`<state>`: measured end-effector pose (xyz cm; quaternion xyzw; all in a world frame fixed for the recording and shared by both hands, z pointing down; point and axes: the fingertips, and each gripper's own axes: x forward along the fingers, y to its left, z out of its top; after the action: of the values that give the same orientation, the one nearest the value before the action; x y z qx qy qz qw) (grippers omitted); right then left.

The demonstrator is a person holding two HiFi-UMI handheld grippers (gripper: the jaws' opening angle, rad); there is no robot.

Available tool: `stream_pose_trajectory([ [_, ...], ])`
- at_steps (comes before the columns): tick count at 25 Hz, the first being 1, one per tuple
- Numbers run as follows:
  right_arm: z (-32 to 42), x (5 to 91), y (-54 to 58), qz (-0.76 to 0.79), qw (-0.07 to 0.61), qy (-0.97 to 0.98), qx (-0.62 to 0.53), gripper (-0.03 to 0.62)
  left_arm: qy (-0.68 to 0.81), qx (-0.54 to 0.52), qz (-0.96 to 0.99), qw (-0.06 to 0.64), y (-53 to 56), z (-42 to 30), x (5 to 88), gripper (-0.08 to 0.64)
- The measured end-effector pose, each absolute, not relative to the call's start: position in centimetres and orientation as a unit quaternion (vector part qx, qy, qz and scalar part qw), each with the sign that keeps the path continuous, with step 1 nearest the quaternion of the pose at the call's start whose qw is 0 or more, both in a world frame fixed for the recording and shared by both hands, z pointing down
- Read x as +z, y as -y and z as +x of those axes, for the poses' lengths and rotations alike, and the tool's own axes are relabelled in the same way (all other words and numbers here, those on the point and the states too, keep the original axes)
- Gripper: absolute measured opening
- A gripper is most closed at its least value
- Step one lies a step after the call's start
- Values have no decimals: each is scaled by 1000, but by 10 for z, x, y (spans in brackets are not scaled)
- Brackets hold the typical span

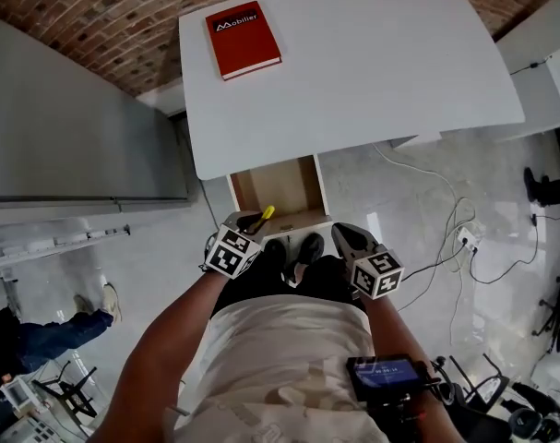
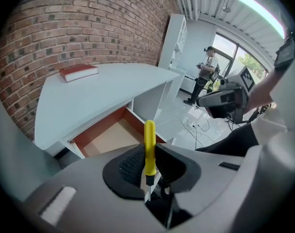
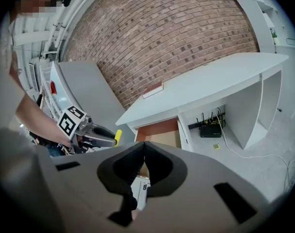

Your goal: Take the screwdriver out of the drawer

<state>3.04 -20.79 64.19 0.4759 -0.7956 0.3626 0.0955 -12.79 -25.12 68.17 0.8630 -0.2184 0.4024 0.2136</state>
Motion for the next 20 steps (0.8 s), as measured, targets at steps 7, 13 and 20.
stream_pose_trajectory([
  [7, 11, 621, 211, 473, 105, 801, 352, 6, 232, 362, 877, 213, 249, -140, 645, 64],
  [13, 1, 592, 218, 477, 108, 805, 336, 6, 240, 323, 893, 201, 247, -147, 606, 64],
  [20, -22, 565, 237, 470, 99, 817, 318, 6, 261, 285, 905, 177, 251, -169, 562, 64],
])
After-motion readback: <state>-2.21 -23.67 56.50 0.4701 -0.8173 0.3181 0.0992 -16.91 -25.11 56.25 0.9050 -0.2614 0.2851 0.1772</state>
